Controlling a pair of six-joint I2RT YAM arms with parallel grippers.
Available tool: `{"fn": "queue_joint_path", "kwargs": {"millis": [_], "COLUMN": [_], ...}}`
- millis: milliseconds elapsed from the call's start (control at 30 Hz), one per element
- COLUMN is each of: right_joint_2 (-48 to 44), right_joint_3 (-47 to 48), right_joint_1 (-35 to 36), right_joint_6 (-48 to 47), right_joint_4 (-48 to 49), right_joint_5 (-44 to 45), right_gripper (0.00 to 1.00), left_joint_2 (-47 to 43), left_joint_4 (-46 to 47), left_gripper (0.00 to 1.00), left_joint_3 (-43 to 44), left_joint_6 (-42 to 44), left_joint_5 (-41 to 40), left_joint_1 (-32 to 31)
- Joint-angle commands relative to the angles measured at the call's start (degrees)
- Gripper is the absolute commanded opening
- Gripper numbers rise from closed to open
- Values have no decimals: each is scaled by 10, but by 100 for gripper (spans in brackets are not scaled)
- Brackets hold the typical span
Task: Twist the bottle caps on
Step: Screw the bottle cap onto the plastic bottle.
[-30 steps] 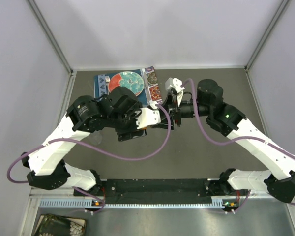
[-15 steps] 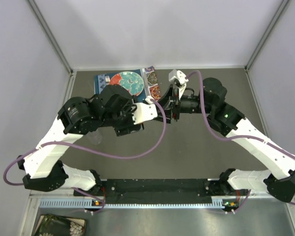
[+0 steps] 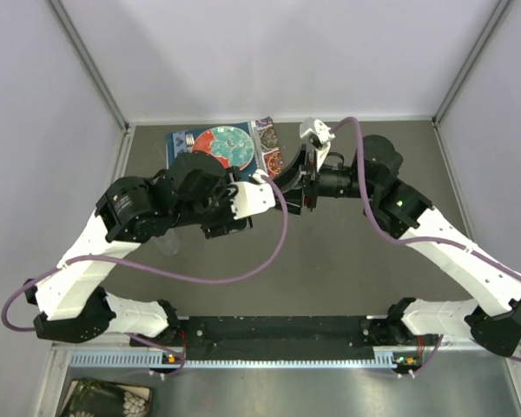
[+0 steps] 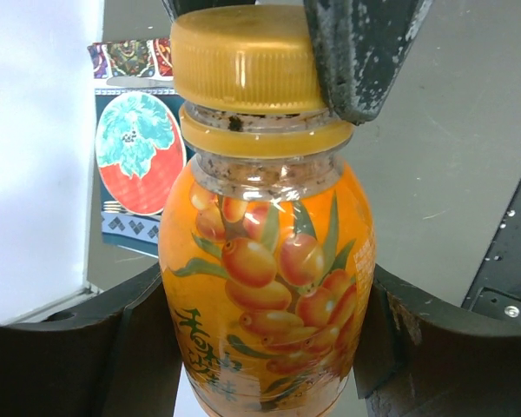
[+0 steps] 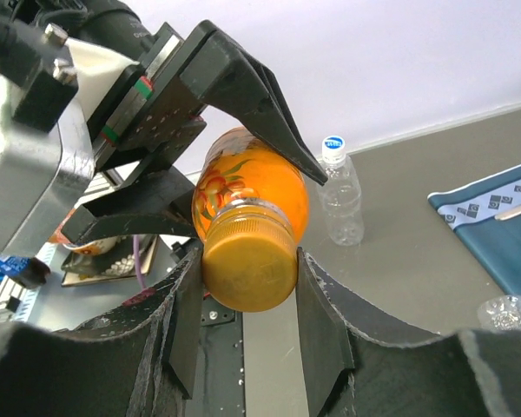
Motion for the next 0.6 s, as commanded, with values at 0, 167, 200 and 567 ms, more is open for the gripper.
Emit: {"fn": "queue_joint_path", "kwargs": {"millis": [0,167,200,567], "right_joint_2": [26,20,20,30], "right_joint_3": [42,41,39,28], "right_joint_1": [21,21,23,24], "right_joint_6": [30,34,42,108], "right_joint_4": [-54,-58,-51,25], "right_joint_5": [-71,-48,-42,12], "right_gripper": [22,20,20,17], "left_joint_2": [-8,-3,-2,13], "left_joint_4": [162,169,170,214], "left_gripper": [0,0,0,0], "left_joint_3": [-15,-1,1,12], "left_joint_6": [43,34,28,-4], "left_joint_5": [-14,-20,-20,-45], "left_joint_1": [-5,-5,-5,-5]}}
